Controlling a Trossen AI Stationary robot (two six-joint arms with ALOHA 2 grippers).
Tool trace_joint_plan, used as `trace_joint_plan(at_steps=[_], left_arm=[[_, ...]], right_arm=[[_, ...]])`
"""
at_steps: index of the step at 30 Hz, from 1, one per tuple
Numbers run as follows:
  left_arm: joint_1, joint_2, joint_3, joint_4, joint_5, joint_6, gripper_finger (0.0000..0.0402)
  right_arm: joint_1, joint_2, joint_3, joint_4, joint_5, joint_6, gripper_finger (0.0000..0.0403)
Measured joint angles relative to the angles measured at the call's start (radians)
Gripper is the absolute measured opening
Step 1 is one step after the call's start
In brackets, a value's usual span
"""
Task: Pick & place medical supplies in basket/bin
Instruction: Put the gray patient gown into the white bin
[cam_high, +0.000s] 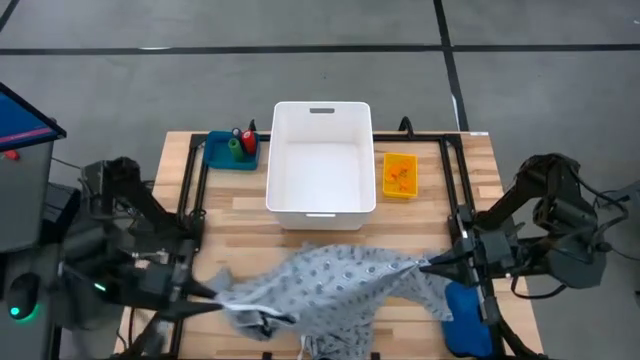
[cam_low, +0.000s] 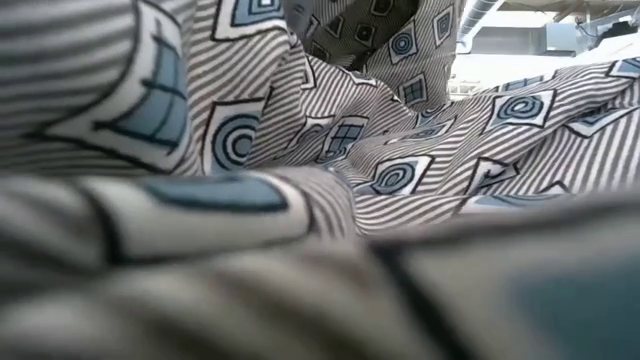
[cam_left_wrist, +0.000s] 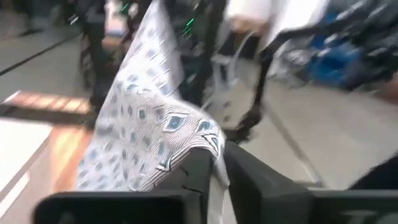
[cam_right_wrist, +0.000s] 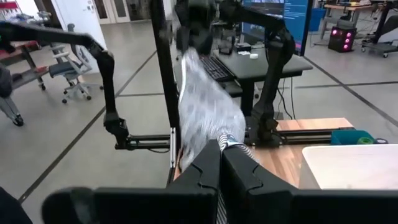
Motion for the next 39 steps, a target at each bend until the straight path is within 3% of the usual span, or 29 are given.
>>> trace_joint_plan(at_steps=[6, 10, 13, 17, 20, 28, 34, 39], left_arm=[[0.072, 0.076, 0.000, -0.320, 0.053, -0.289, 0.0117], [0.107, 0.127, -0.001, -0.557, 0.268, -0.500, 0.0161], [0.122, 0.168, -0.001, -0.638, 0.427, -0.563, 0.0185], [0.118, 0.203, -0.043, -0.616, 0.606, -0.595, 0.0205], [0.098, 0.224, -0.104, -0.578, 0.678, -0.636, 0.0212], [0.065, 0.257, -0.347, -0.399, 0.701, -0.748, 0.0221], [0.017, 0.214, -0.544, -0.351, 0.731, -0.868, 0.0221], [0.034, 0.177, -0.695, -0.219, 0.730, -0.869, 0.0221]], right_arm=[[0.000, 0.000, 0.000, 0.052, 0.000, -0.016, 0.0000], [0.015, -0.001, 0.000, 0.039, 0.001, 0.002, 0.0000], [0.034, -0.004, 0.000, 0.017, 0.006, 0.036, 0.0000], [0.047, 0.002, 0.000, -0.015, 0.017, 0.085, 0.0000], [0.047, 0.007, 0.000, -0.018, 0.018, 0.103, 0.0000], [0.047, 0.020, 0.000, -0.018, 0.018, 0.121, 0.0000], [0.047, 0.020, 0.000, -0.002, 0.017, 0.124, 0.0000], [0.047, 0.020, 0.000, -0.002, 0.017, 0.124, 0.0000]])
